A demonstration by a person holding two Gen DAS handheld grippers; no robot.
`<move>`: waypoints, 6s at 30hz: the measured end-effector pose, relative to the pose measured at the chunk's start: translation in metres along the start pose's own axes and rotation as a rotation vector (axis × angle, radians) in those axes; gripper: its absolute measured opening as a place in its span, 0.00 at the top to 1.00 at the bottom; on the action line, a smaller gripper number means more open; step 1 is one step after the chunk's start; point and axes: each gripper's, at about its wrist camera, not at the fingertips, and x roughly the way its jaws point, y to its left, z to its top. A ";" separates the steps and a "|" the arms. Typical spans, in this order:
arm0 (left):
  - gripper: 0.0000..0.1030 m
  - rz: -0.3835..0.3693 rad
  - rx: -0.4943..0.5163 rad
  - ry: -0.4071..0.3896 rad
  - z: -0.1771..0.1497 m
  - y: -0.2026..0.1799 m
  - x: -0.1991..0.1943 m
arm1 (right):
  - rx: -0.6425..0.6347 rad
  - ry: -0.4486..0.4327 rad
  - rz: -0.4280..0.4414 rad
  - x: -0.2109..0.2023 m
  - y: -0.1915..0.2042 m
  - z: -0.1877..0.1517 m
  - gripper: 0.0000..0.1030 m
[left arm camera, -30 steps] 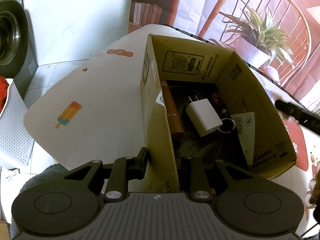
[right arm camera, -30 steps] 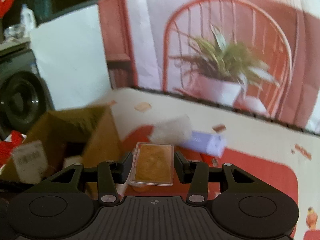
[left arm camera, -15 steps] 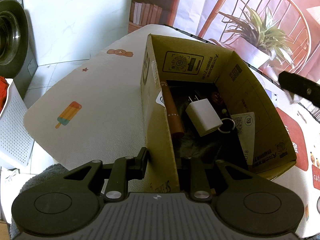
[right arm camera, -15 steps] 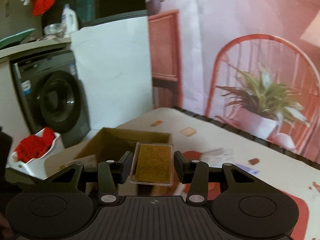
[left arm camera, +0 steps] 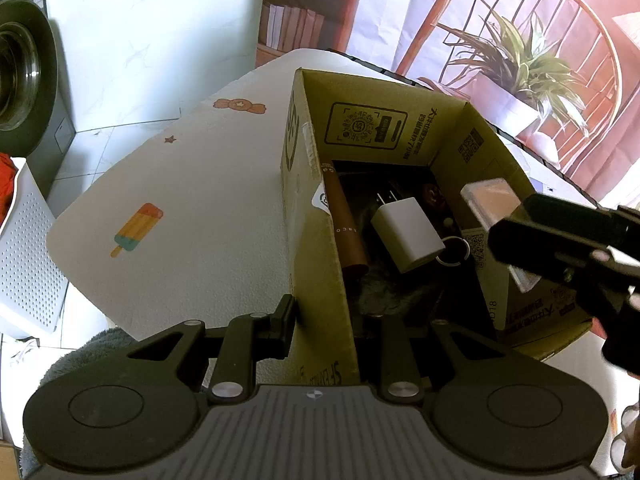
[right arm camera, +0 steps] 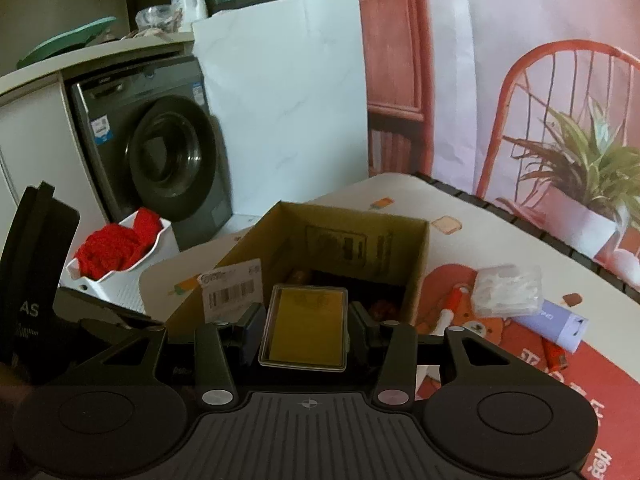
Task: Organize rigid objects
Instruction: 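Lift the gold card case, carry it over the box and release it inside, then move the right gripper to the white marker and grasp it, then lift the white marker, carry it over the box and drop it inside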
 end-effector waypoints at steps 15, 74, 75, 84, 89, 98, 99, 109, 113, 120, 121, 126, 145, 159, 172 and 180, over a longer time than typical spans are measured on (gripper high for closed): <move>0.76 0.000 0.000 0.000 0.000 0.000 0.000 | 0.003 0.065 0.038 0.009 0.001 -0.005 0.59; 0.76 0.007 -0.002 0.010 -0.001 0.001 0.002 | 0.409 -0.015 -0.231 0.047 -0.150 -0.013 0.52; 0.75 0.007 -0.002 0.011 -0.002 0.001 0.003 | 0.421 0.004 -0.225 0.055 -0.153 -0.015 0.55; 0.75 0.008 -0.003 0.011 -0.001 0.001 0.003 | 0.456 0.084 -0.170 0.089 -0.157 -0.020 0.65; 0.75 0.008 -0.003 0.011 -0.001 0.001 0.003 | 0.450 0.096 -0.146 0.095 -0.153 -0.018 0.69; 0.75 0.009 -0.005 0.012 0.000 0.000 0.005 | 0.439 0.113 -0.139 0.098 -0.151 -0.020 0.71; 0.75 0.009 -0.006 0.012 0.000 0.000 0.005 | 0.431 0.116 -0.141 0.098 -0.150 -0.019 0.71; 0.75 0.011 -0.007 0.011 -0.001 -0.001 0.006 | 0.407 0.154 -0.147 0.093 -0.145 -0.020 0.71; 0.75 0.011 -0.006 0.011 -0.002 -0.001 0.006 | 0.380 0.173 -0.152 0.089 -0.141 -0.021 0.71; 0.75 0.011 -0.007 0.011 -0.002 -0.001 0.006 | 0.299 0.184 -0.191 0.076 -0.134 -0.033 0.75; 0.75 0.011 -0.007 0.011 -0.002 -0.001 0.006 | 0.299 0.184 -0.196 0.074 -0.134 -0.034 0.75; 0.75 0.011 -0.007 0.011 -0.002 -0.001 0.006 | 0.264 0.180 -0.233 0.061 -0.133 -0.042 0.73; 0.75 0.010 -0.007 0.011 -0.002 -0.001 0.006 | 0.050 0.202 -0.223 0.043 -0.102 -0.059 0.79; 0.75 0.011 -0.007 0.011 -0.002 -0.001 0.006 | 0.174 0.146 -0.223 0.035 -0.107 -0.062 0.87; 0.75 0.009 -0.009 0.010 -0.002 -0.001 0.005 | 0.286 -0.098 -0.164 -0.020 -0.112 -0.023 0.87; 0.75 0.009 -0.010 0.010 -0.002 -0.001 0.005 | 0.275 -0.221 -0.029 -0.043 -0.090 0.017 0.87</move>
